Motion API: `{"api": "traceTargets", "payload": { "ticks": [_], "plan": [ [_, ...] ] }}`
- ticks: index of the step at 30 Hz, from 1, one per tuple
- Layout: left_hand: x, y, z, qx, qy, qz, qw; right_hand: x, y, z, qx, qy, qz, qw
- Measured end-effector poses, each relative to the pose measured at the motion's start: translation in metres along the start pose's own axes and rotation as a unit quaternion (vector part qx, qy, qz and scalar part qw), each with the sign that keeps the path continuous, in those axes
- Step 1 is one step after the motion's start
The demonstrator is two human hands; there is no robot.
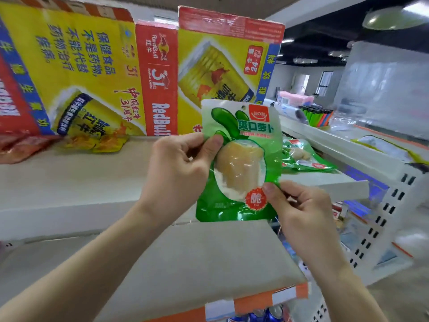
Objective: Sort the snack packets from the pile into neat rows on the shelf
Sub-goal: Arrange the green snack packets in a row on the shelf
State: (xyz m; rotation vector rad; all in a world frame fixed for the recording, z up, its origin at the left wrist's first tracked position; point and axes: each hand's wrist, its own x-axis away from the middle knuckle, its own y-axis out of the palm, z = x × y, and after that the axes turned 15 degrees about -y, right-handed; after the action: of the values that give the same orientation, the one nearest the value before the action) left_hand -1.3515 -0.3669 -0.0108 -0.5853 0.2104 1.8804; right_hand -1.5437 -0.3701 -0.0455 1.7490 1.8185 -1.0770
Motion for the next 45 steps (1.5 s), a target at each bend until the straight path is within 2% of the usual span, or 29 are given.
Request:
{"api": "traceTargets", "payload": {
  "ticks": [6,12,16,21,29,33,37,42,45],
  "plan": [
    [-0.055,-0.016,-0.006,0.026,0.010,0.015,0.999,-0.059,0.018,0.008,0.106,-0.071,-0.009,0.992],
    [-0.079,-0.014,-0.015,0.014,-0.004,0.027,1.000,-0.081,0.025,0.026,0.109,-0.058,-0.035,0.992],
    [-0.092,-0.009,-0.020,-0.017,-0.049,0.034,0.998,-0.099,0.026,0.042,0.096,-0.053,-0.066,0.992],
    [-0.111,-0.004,-0.021,-0.033,-0.110,0.049,0.992,-0.133,0.022,0.060,0.113,-0.041,-0.150,0.981],
    [-0.177,0.006,-0.032,-0.181,-0.164,0.144,0.959,-0.214,0.029,0.078,0.245,-0.055,-0.265,0.931],
    [-0.179,0.013,-0.062,-0.290,-0.209,0.107,0.928,-0.217,0.040,0.101,0.322,-0.018,-0.349,0.880],
    [-0.177,0.021,-0.086,-0.387,-0.204,0.031,0.899,-0.206,0.041,0.110,0.366,0.008,-0.430,0.825],
    [-0.174,0.030,-0.101,-0.446,-0.184,0.000,0.876,-0.195,0.037,0.100,0.421,-0.004,-0.449,0.788],
    [-0.172,0.031,-0.101,-0.478,-0.168,0.001,0.862,-0.193,0.038,0.096,0.448,-0.016,-0.433,0.782]
  ]
}}
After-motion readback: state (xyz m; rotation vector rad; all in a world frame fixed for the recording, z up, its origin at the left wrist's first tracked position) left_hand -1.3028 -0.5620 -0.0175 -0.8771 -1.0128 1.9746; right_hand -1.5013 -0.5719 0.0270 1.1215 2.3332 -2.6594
